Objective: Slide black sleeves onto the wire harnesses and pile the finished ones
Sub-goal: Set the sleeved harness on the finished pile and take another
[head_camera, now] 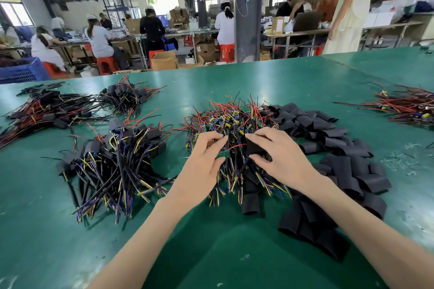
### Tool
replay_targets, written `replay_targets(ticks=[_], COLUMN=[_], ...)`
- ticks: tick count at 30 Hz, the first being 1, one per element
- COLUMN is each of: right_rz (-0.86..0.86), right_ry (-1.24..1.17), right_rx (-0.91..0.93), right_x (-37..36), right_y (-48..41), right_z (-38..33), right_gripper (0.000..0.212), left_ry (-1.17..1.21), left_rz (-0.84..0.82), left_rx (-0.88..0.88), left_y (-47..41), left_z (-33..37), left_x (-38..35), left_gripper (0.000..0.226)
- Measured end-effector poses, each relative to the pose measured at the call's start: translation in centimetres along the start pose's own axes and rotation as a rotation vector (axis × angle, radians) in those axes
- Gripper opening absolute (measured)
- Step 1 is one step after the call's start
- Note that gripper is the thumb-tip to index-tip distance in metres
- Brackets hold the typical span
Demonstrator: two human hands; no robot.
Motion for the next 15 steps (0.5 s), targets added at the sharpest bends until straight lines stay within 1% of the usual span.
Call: replay_targets(ticks=[4,6,10,15], right_rz=[0.014,0.015,0.01,-0.006], right_ry=[-0.035,-0.048,-0.055,-0.059], right_rx=[0.023,0.04,0.072,0.085], right_x=[0.1,0.2,0.1,-0.2], right_y=[0.1,0.1,0.1,0.1], right_z=[-0.8,-1.3,-1.9,-2.3], right_gripper=[0.048,0.048,0.047,0.047], left_ry=[0.032,0.028,-0.024,-0.083], left_rz=[0.037,0.044,0.064,0.016], left_rx=[0.025,0.037,0.048,0.055], left_y=[0.0,0.0,-0.1,-0.1], left_z=[0.0,-0.2,-0.2,0.2], left_x=[-0.1,0.1,0.4,0.2], left_gripper=[0.024,0.02,0.019,0.02])
Point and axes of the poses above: each hand's wrist, its own y-axis away from the middle knuckle, its own x-axis out of the back of the hand, z = x × y, the point moved 9 cm from there along -y, towards the middle knuckle, and after that the axes turned 14 degrees about -z, right-handed, at the moved point
